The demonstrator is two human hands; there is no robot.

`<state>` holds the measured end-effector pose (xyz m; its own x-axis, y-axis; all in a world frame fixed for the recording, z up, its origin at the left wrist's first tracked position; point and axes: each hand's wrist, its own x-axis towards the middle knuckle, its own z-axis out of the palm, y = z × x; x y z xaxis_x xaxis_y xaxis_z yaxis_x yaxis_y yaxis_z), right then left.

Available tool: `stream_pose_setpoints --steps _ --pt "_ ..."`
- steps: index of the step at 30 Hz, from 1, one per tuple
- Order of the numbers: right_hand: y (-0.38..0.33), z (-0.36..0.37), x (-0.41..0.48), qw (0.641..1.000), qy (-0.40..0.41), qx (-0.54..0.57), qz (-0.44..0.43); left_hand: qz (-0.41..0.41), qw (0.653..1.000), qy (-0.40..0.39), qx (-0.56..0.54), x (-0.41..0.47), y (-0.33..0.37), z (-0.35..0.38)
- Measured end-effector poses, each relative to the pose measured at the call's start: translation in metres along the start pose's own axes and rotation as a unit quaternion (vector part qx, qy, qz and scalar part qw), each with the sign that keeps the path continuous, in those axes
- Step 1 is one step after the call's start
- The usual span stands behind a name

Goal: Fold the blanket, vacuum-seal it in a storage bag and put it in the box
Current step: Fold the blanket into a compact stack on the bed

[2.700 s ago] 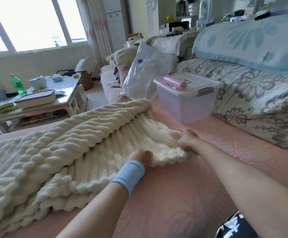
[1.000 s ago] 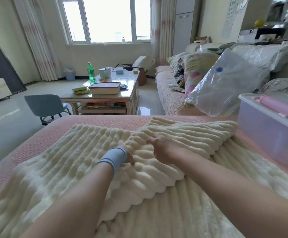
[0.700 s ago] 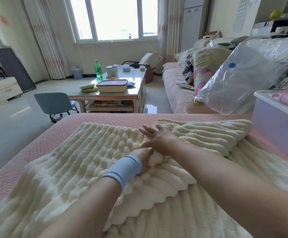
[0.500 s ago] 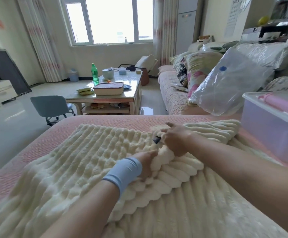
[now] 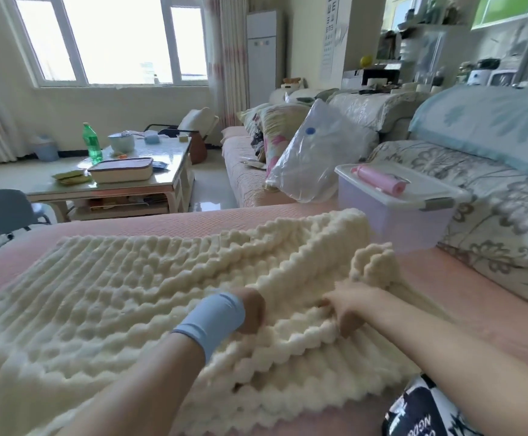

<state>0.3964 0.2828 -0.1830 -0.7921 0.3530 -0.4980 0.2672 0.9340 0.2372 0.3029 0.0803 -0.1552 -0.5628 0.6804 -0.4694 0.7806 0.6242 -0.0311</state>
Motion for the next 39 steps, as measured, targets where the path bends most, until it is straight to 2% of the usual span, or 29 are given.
stream_pose_setpoints --steps 1,2,4,7,10,11,13,16,17,19,20,22,24,25,26,27,28,30,31,33,34,35,36,37,39 --pt "0.005 0.008 -0.003 0.997 0.053 -0.055 0.002 -0.004 0.999 0.026 0.047 -0.001 0.002 0.005" --pt "0.008 0.015 -0.007 0.993 0.072 -0.094 0.008 -0.003 0.996 0.053 0.071 -0.002 0.006 0.01" --pt "0.014 0.018 -0.01 0.99 0.082 -0.115 0.012 0.007 0.994 0.111 -0.003 -0.002 0.015 0.024" --pt "0.018 0.014 -0.009 0.984 0.175 -0.011 0.028 0.018 0.986 0.104 -0.131 0.001 0.038 0.042" --pt "0.025 0.006 -0.002 0.947 0.298 0.114 0.028 -0.03 0.995 0.076 -0.064 0.015 0.043 0.048" --pt "0.029 0.006 0.0 0.941 0.311 0.13 0.014 -0.048 0.995 0.083 -0.021 0.018 0.039 0.045" --pt "0.038 0.007 -0.001 0.956 0.268 0.12 -0.02 -0.08 0.991 0.09 0.054 0.024 0.023 0.037" --pt "0.054 0.015 0.003 0.982 0.178 -0.066 0.019 -0.12 0.983 0.079 0.115 0.033 -0.003 0.014" --pt "0.057 0.016 0.007 0.982 0.142 -0.112 0.058 -0.126 0.981 0.053 0.139 0.038 -0.01 0.005" --pt "0.06 0.008 0.021 0.979 0.074 -0.127 0.141 -0.148 0.969 -0.055 0.191 0.058 -0.019 -0.014" --pt "0.057 0.001 0.025 0.979 0.043 -0.121 0.16 -0.162 0.958 -0.118 0.205 0.065 -0.02 -0.022" --pt "0.054 -0.021 0.04 0.985 0.0 -0.078 0.154 -0.167 0.946 -0.194 0.2 0.08 -0.028 -0.042" --pt "0.055 -0.049 0.056 0.985 -0.063 0.065 0.149 -0.172 0.945 -0.244 0.133 0.093 -0.048 -0.067" --pt "0.058 -0.063 0.062 0.971 -0.085 0.169 0.146 -0.201 0.948 -0.242 0.047 0.099 -0.061 -0.08" --pt "0.062 -0.08 0.071 0.955 -0.054 0.253 0.144 -0.237 0.948 -0.199 -0.075 0.109 -0.077 -0.095" --pt "0.069 -0.1 0.082 0.937 0.023 0.317 0.146 -0.265 0.936 -0.108 -0.204 0.119 -0.093 -0.113" --pt "0.076 -0.122 0.094 0.906 0.146 0.367 0.151 -0.282 0.913 0.025 -0.293 0.133 -0.108 -0.133" --pt "0.089 -0.17 0.111 0.799 0.401 0.432 0.122 -0.282 0.851 0.295 -0.331 0.15 -0.132 -0.182" --pt "0.096 -0.195 0.114 0.762 0.511 0.386 0.09 -0.249 0.816 0.415 -0.315 0.154 -0.139 -0.207" --pt "0.113 -0.237 0.121 0.727 0.64 0.244 0.04 -0.138 0.72 0.619 -0.282 0.154 -0.15 -0.254" --pt "0.12 -0.249 0.123 0.723 0.661 0.201 0.032 -0.096 0.684 0.674 -0.264 0.154 -0.154 -0.266" --pt "0.126 -0.252 0.128 0.726 0.664 0.176 0.034 -0.069 0.675 0.692 -0.246 0.155 -0.156 -0.269" --pt "0.129 -0.247 0.132 0.737 0.654 0.165 0.043 -0.048 0.689 0.684 -0.235 0.159 -0.156 -0.264" --pt "0.129 -0.235 0.137 0.751 0.637 0.166 0.053 -0.036 0.717 0.656 -0.233 0.166 -0.157 -0.253" --pt "0.124 -0.199 0.148 0.797 0.573 0.171 0.082 -0.055 0.799 0.562 -0.21 0.179 -0.155 -0.219"
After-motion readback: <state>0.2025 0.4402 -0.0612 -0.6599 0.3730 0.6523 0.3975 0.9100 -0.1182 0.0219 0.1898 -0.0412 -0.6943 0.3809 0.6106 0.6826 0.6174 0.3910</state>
